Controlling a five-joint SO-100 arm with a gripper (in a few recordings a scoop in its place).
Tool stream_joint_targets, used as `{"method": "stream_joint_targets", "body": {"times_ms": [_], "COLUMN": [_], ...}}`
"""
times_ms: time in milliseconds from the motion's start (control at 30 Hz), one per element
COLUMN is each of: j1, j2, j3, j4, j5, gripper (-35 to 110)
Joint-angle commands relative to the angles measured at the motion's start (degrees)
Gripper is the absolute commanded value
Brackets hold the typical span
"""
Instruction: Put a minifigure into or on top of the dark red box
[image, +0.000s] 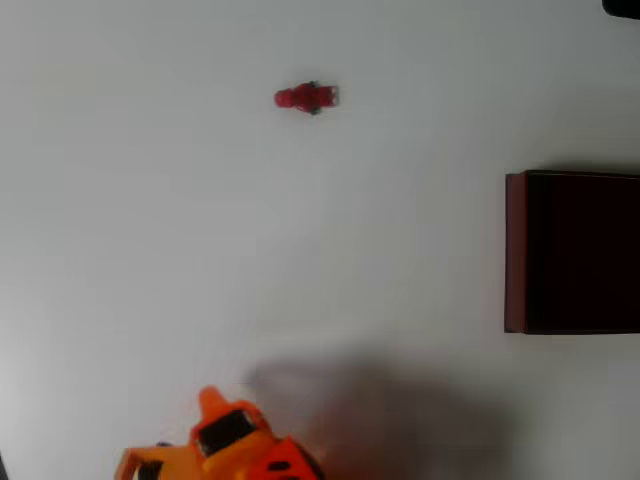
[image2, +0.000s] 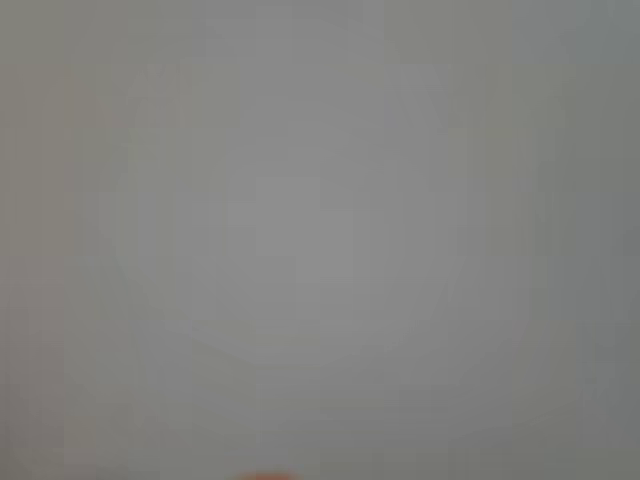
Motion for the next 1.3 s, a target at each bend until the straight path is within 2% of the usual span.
{"method": "stream_joint_targets", "body": {"times_ms": [0,33,67,100,233,333,400,600,667,867,1267], "j1": [-4.22,-4.39,-3.16,-1.76,1.85,-0.18,-3.25,0.62,2.11,5.36,16.44], "j2": [0.97,0.97,0.97,0.88,0.79,0.97,0.97,-1.14,-8.17,-43.86,-56.87], "j3": [0.18,1.14,1.23,1.14,2.02,-0.88,-5.62,-16.96,-21.27,-40.78,-54.14], "j4": [2.02,3.25,3.87,4.04,4.39,3.69,2.99,6.24,5.19,5.45,8.88], "j5": [17.31,27.07,30.67,31.11,35.33,38.32,33.4,24.08,21.88,16.17,7.12], "gripper": [17,20,16,9,0,9,18,16,17,20,20]}}
